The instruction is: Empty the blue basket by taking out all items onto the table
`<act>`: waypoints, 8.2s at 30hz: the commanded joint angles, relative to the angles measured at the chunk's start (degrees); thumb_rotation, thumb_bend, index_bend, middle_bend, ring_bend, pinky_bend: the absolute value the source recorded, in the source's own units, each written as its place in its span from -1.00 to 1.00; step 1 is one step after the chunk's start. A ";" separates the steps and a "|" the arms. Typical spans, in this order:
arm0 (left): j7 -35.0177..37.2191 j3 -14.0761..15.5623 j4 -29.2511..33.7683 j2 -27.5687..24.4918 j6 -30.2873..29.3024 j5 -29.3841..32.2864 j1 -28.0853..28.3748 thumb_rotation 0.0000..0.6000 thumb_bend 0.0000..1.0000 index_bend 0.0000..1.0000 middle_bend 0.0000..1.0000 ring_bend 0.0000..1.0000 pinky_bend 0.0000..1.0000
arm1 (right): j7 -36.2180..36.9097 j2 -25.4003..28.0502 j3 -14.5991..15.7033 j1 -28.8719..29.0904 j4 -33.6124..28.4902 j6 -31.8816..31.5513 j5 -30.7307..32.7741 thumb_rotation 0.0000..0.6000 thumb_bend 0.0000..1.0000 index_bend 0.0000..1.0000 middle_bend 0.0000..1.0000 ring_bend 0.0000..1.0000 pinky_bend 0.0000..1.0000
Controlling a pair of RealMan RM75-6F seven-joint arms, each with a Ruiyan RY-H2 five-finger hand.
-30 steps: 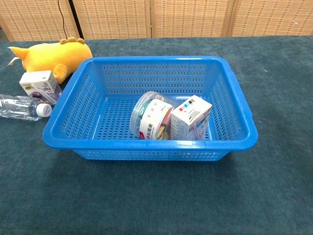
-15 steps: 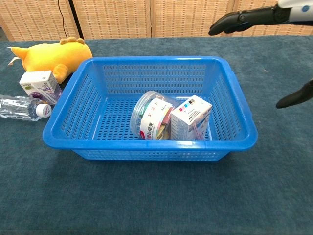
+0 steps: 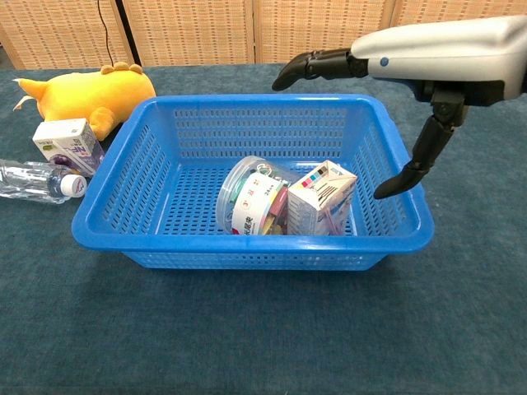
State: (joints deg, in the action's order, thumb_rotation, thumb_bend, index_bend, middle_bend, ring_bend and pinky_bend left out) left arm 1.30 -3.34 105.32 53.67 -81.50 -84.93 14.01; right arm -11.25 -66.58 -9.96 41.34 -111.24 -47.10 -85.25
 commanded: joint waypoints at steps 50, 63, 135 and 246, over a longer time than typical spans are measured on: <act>3.07 -0.67 -0.60 -0.90 3.10 -0.58 0.07 1.00 -0.88 -1.00 -1.00 -1.00 -1.00 | -4.06 -11.47 2.80 2.03 9.22 -8.48 2.21 1.00 -0.24 0.25 0.07 -0.15 -0.07; 3.39 -0.39 -0.51 -1.07 3.37 -1.42 0.06 1.00 -0.88 -1.00 -1.00 -1.00 -1.00 | -2.78 3.27 -5.59 -0.62 0.85 -15.56 6.43 1.00 -0.22 0.26 0.08 -0.14 -0.06; 8.42 -0.45 -1.56 -2.70 3.82 -2.45 0.13 1.00 -0.88 -1.00 -1.00 -1.00 -1.00 | -12.87 -13.82 -1.43 16.26 0.80 -3.46 43.19 1.00 -1.00 -1.00 -1.00 -1.00 -1.00; 4.10 -0.37 -0.53 -1.42 6.68 0.27 1.01 1.00 -0.88 -1.00 -1.00 -1.00 -1.00 | 15.00 -9.49 -0.04 -1.67 37.03 -9.89 10.02 1.00 -1.00 -1.00 -1.00 -1.00 -0.95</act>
State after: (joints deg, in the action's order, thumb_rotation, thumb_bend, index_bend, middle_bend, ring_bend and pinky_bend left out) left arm 5.62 -3.79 104.75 52.16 -74.61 -84.56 15.16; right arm 3.80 -80.20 -9.21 41.51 -68.69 -52.28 -72.92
